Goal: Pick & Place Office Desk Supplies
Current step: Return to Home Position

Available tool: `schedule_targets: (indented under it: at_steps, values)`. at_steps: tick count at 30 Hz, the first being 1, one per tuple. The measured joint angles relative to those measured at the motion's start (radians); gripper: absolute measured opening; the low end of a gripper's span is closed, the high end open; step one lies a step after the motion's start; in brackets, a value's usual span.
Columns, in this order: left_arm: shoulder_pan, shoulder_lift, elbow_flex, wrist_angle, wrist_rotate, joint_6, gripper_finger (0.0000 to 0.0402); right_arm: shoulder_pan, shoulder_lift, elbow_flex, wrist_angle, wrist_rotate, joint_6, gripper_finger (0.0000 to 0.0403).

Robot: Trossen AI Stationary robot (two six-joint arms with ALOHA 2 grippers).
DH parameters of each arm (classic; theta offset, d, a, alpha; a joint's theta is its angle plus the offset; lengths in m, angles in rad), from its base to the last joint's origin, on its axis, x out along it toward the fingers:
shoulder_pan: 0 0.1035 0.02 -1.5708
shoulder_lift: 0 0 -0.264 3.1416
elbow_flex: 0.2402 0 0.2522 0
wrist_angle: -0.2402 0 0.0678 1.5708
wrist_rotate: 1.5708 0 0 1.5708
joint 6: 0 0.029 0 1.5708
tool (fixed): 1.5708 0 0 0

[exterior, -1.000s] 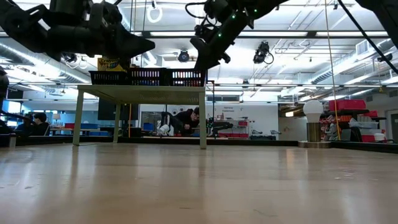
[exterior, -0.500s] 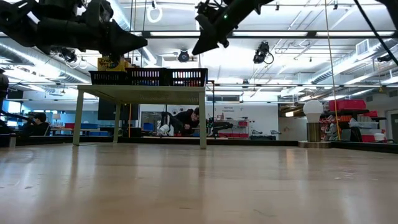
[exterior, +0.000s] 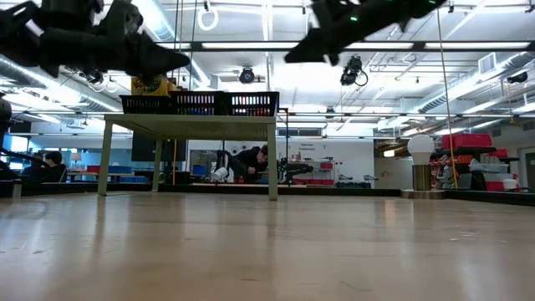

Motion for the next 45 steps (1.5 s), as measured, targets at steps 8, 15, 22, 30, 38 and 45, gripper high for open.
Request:
schedule_targets:
  at_steps: [8,15,22,30,38,45]
  values:
    - [0.091,-0.166,-0.148,0.026,0.009,-0.062,0.0013,0.036,-0.241,-0.360,0.188,0.007,0.053,0.0004]
    - [0.166,-0.322,-0.180,-0.101,0.010,-0.072,0.0013,0.038,-0.440,-0.564,0.266,0.007,0.054,0.0004]
    - [0.229,-0.425,-0.180,-0.175,0.034,-0.076,0.0013,-0.021,-0.607,-0.739,0.293,-0.008,0.079,0.0004]
    - [0.288,-0.492,-0.181,-0.234,0.036,-0.076,0.0013,-0.093,-0.807,-0.945,0.393,-0.063,0.100,0.0004]
    - [0.312,-0.585,-0.180,-0.301,0.023,-0.082,0.0013,-0.133,-1.091,-1.079,0.281,-0.053,0.127,0.0004]
    - [0.309,-0.689,-0.180,-0.443,0.022,-0.091,0.0013,-0.133,-1.349,-1.078,0.086,-0.003,0.096,0.0004]
